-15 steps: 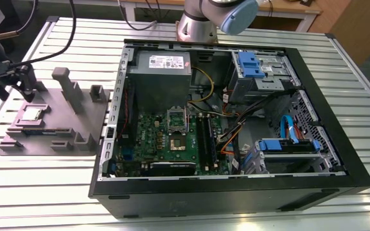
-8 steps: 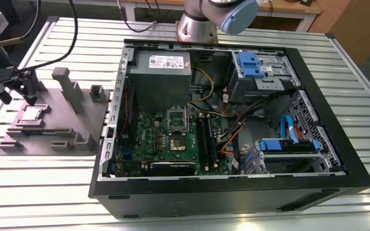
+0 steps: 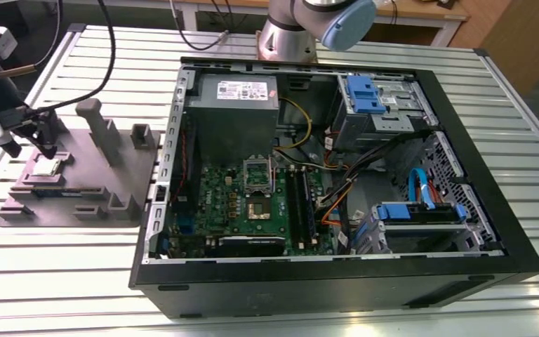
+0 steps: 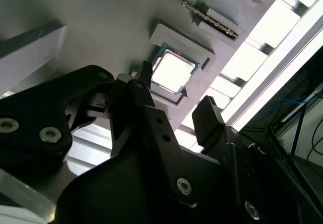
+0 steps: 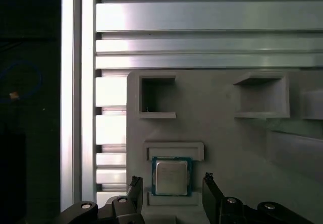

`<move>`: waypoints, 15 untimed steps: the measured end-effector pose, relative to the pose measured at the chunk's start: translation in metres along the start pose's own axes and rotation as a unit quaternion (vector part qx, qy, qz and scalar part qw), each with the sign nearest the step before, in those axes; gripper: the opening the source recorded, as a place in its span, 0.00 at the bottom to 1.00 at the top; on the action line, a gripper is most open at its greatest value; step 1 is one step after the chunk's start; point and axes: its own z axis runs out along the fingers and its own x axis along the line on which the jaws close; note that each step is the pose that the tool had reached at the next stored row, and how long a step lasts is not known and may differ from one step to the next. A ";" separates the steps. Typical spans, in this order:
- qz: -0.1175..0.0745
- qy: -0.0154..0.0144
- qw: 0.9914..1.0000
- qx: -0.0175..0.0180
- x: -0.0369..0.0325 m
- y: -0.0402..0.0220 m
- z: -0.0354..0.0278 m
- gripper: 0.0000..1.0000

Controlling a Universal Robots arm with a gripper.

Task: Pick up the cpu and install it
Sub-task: 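Pick up the cpu and move it towards the insertion slot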

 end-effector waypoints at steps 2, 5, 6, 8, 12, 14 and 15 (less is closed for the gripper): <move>0.000 0.000 1.000 0.000 0.0000 -0.0001 0.0036 0.59; 0.002 0.000 1.000 0.000 -0.0001 -0.0003 0.0074 0.59; 0.002 0.000 1.000 0.000 0.0000 -0.0003 0.0084 0.59; 0.002 0.000 1.000 0.001 -0.0001 -0.0004 0.0110 0.59; 0.002 0.000 1.000 0.004 -0.0002 -0.0005 0.0137 0.66; 0.003 0.000 1.000 0.004 -0.0002 -0.0006 0.0158 0.66; 0.004 -0.001 1.000 0.004 -0.0002 -0.0006 0.0164 0.66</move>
